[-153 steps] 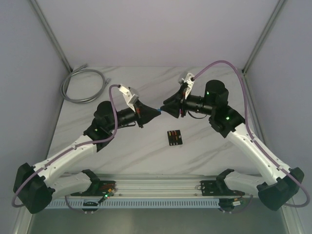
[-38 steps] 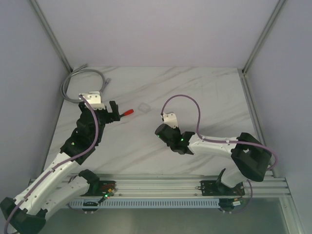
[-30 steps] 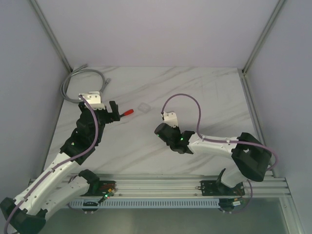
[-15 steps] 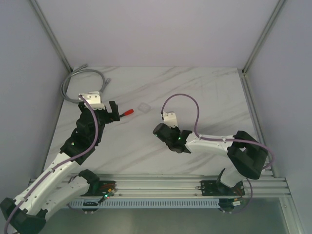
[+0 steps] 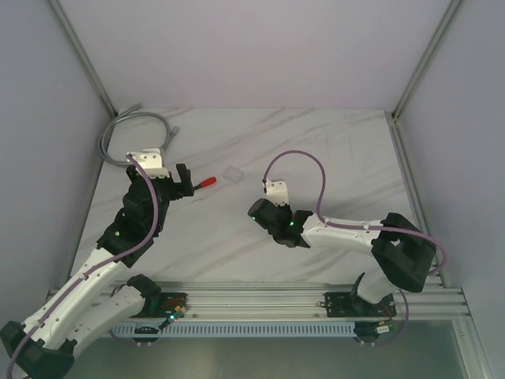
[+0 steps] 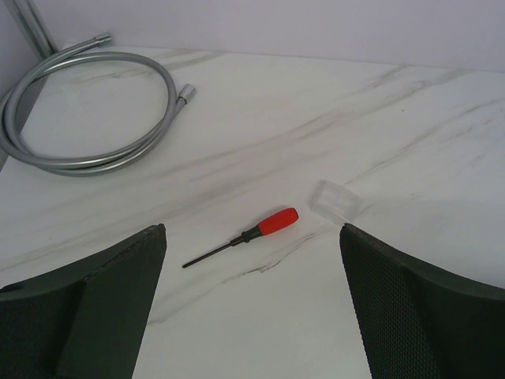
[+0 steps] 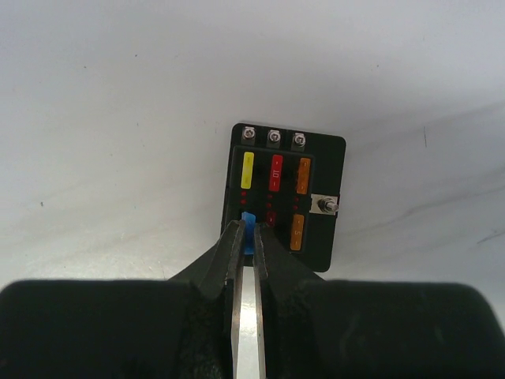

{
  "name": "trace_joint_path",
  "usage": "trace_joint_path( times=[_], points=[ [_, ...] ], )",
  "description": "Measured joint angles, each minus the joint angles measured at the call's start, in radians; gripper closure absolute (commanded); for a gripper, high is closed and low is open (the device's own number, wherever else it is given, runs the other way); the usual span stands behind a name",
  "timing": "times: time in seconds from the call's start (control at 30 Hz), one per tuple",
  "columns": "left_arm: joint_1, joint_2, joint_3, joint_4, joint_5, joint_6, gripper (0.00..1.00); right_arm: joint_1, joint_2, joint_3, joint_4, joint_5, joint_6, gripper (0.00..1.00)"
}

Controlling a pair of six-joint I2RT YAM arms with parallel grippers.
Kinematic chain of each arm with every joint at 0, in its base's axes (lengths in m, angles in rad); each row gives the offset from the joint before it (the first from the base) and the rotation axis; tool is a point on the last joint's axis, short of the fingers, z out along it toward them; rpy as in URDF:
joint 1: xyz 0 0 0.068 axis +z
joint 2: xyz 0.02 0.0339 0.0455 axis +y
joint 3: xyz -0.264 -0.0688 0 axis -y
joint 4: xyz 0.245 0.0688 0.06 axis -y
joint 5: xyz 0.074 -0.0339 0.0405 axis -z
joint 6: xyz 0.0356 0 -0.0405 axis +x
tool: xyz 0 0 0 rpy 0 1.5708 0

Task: Snap on the fuse box
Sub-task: Install the fuse at the fuse box base.

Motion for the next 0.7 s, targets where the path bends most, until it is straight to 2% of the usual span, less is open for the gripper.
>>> trace_joint_path(
  times=[0.7],
  points=[
    [0.001, 0.0, -0.001, 0.0, 0.0, -0.026, 0.0, 0.0, 0.04, 0.009, -0.002, -0.001, 0.031, 1.0]
  ],
)
